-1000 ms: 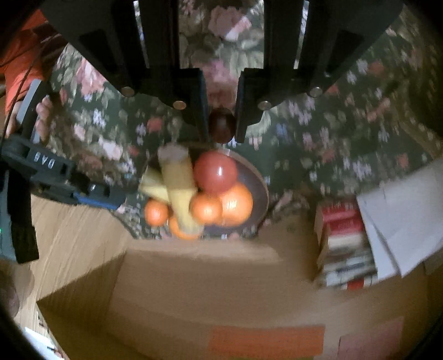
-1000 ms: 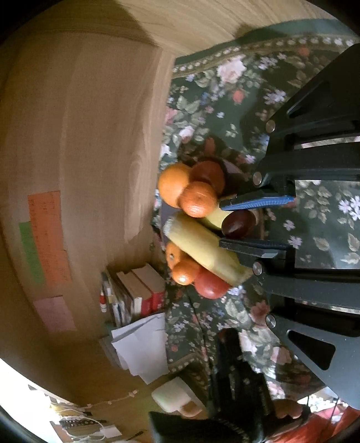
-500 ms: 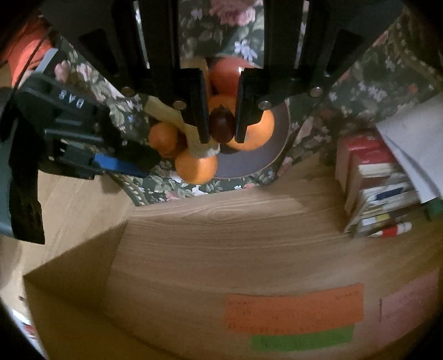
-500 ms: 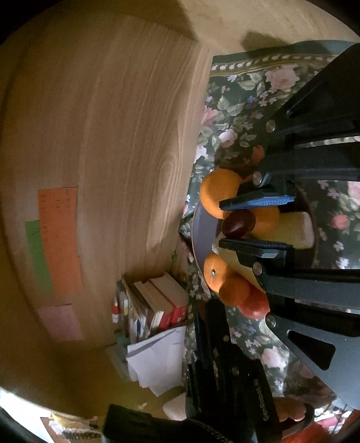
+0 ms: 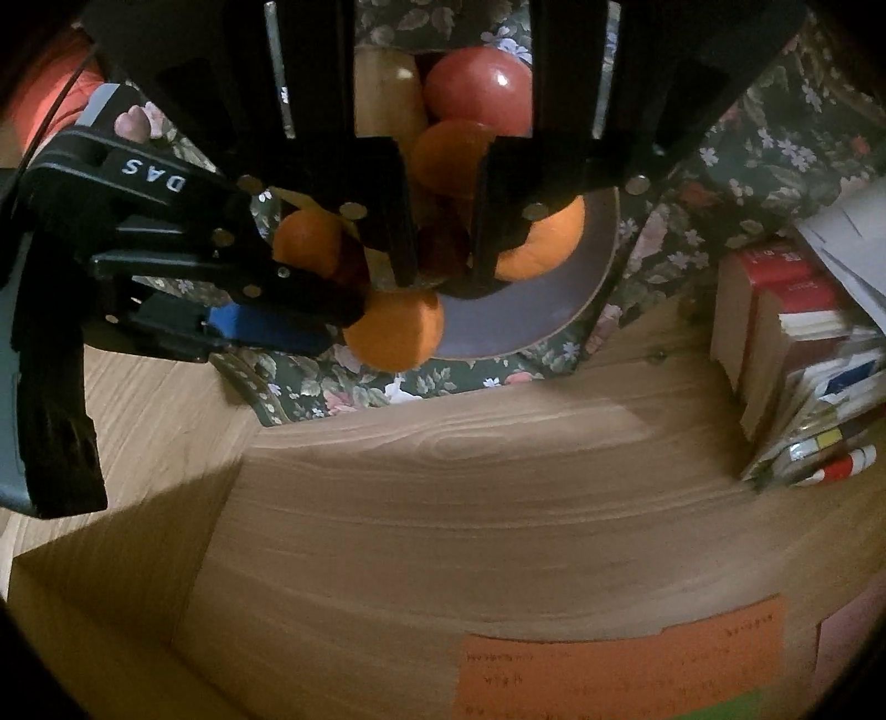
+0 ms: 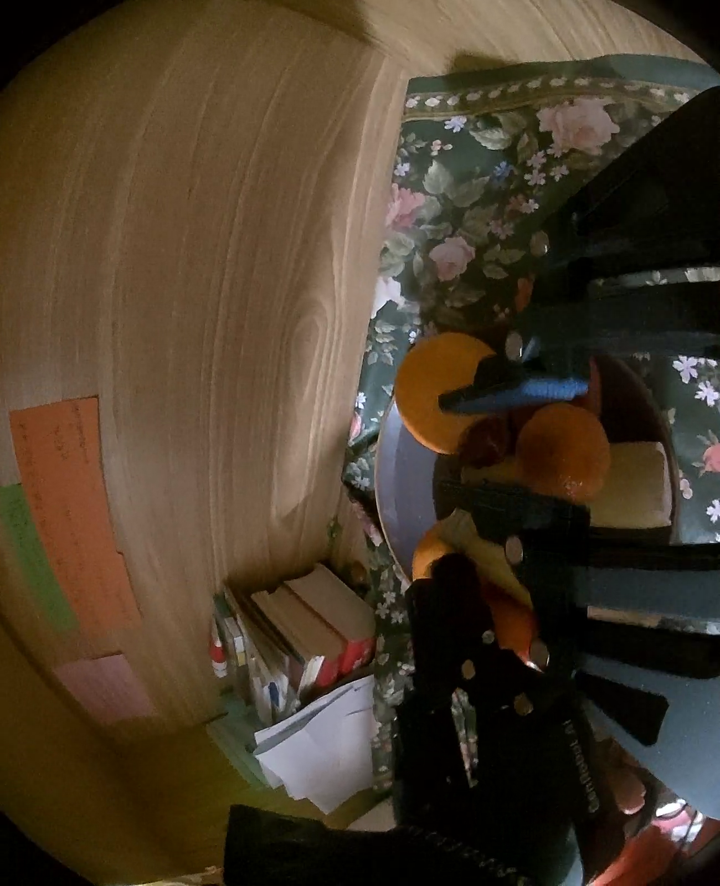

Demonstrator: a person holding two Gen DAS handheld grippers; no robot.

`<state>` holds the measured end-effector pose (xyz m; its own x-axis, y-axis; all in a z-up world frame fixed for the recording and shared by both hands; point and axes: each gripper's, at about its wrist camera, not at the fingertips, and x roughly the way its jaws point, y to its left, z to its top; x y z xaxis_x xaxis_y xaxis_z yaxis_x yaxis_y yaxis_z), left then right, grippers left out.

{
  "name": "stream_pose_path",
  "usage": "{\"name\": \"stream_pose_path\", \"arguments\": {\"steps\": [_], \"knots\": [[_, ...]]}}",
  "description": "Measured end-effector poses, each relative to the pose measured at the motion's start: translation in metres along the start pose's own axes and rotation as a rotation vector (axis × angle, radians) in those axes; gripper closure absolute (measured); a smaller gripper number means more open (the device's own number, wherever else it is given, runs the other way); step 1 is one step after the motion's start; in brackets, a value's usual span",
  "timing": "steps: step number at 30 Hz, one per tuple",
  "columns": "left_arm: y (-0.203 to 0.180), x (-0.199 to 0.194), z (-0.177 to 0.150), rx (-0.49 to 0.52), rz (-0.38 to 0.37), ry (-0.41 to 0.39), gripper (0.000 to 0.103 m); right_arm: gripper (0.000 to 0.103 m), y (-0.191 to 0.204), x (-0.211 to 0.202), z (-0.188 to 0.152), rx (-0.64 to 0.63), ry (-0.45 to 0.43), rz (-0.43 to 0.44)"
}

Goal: Organize fruits

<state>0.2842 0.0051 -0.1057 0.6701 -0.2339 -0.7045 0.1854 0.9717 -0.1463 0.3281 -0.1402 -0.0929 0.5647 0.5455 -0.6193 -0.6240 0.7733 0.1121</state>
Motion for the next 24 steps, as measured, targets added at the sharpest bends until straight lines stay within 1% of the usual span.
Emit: {"name": "stream_pose_path", "arguments": {"steps": [1, 5, 7, 12, 18, 21, 22, 23, 24], "knots": [[0.0, -0.001, 0.0, 0.001, 0.002, -0.007, 0.073, 0.07, 0.0, -0.001, 0.001, 0.004, -0.007, 0.0], [-0.001, -0.016, 0.0, -0.004, 0.014, -0.044, 0.073, 0.07, 0.003, -0.013, 0.003, -0.002, -0.033, -0.013], [0.0, -0.027, 0.001, -0.007, 0.024, -0.07, 0.073, 0.07, 0.006, -0.026, 0.004, -0.008, -0.063, -0.027], [-0.001, -0.075, 0.002, -0.022, 0.062, -0.191, 0.073, 0.07, 0.015, -0.066, 0.005, -0.016, -0.144, -0.046], [-0.016, -0.138, -0.007, -0.027, 0.104, -0.333, 0.073, 0.069, 0.04, -0.132, -0.004, -0.031, -0.283, -0.067], [-0.029, -0.169, -0.02, -0.015, 0.122, -0.397, 0.073, 0.065, 0.055, -0.16, -0.012, -0.048, -0.337, -0.081], [-0.033, -0.177, -0.024, -0.01, 0.125, -0.415, 0.073, 0.062, 0.061, -0.17, -0.015, -0.052, -0.361, -0.089], [-0.038, -0.188, -0.029, -0.001, 0.123, -0.434, 0.073, 0.058, 0.065, -0.178, -0.017, -0.054, -0.379, -0.095], [-0.042, -0.197, -0.033, 0.009, 0.117, -0.446, 0.073, 0.057, 0.07, -0.187, -0.02, -0.058, -0.397, -0.098]]}}
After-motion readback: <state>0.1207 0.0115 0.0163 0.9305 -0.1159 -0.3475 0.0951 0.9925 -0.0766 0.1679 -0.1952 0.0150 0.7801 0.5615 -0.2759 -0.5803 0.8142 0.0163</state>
